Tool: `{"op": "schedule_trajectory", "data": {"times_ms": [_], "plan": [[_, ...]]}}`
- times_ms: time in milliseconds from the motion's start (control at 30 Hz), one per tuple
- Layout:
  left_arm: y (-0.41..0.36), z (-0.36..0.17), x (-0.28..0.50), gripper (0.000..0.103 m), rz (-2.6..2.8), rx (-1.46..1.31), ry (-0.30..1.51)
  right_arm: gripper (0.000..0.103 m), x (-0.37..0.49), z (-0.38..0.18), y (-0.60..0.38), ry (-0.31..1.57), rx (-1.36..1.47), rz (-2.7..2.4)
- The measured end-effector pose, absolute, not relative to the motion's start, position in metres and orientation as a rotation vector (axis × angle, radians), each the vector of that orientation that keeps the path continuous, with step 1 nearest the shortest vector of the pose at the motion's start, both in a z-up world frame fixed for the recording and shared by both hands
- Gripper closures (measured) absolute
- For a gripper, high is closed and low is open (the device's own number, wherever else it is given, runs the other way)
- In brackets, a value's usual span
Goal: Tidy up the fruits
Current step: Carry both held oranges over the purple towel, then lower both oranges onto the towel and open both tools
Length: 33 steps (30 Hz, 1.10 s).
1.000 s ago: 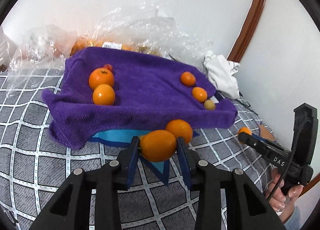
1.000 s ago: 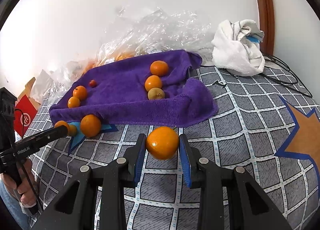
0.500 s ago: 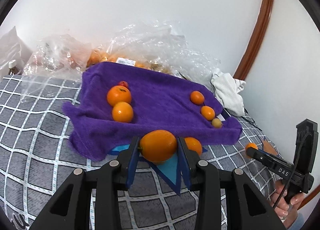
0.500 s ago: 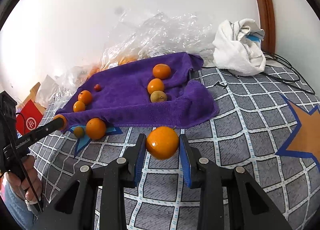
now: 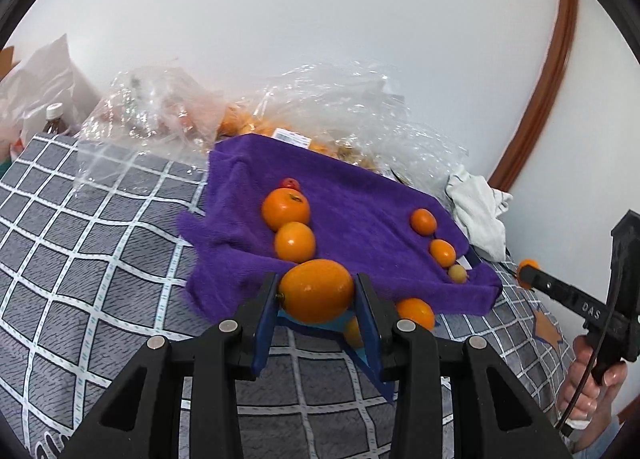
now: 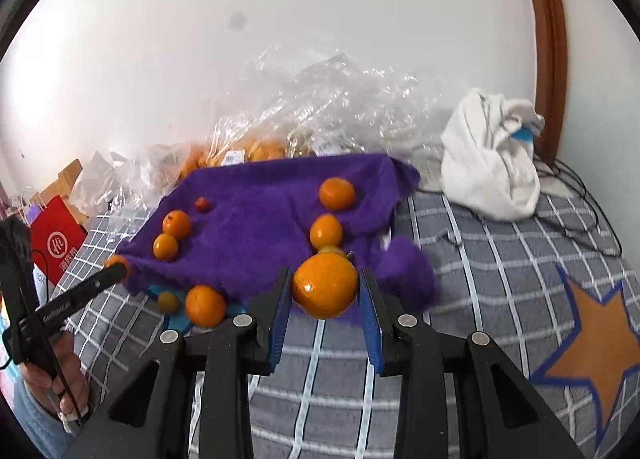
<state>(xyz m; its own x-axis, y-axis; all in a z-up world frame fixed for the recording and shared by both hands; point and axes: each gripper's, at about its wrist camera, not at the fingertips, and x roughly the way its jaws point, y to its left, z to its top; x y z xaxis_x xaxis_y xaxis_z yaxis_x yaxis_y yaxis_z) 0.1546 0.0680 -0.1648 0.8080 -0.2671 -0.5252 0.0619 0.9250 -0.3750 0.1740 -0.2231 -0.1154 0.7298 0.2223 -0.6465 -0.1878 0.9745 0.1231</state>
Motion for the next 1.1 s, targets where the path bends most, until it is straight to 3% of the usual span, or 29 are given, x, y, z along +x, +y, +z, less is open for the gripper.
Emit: {"op": "schedule_trajectory", "data": {"times_ms": [467, 700, 833, 1100], "plan": [[0.086, -0.132, 0.175, 0.068, -0.106, -0.305, 0.615, 0.07, 0.25, -0.164, -0.17, 0.891, 0.011, 0.348], [0.07, -0.126, 0.215, 0.068, -0.163, -0.286, 0.698, 0.07, 0.252, -0.179, -0.169, 0.891, 0.018, 0.363], [0.054, -0.129, 0.245, 0.068, -0.165, -0.255, 0.737, 0.055, 0.249, -0.175, -0.173, 0.884, 0.047, 0.398], [0.02, -0.143, 0.295, 0.067, -0.144, -0.205, 0.827, 0.045, 0.238, -0.156, -0.205, 0.79, 0.079, 0.319]]}}
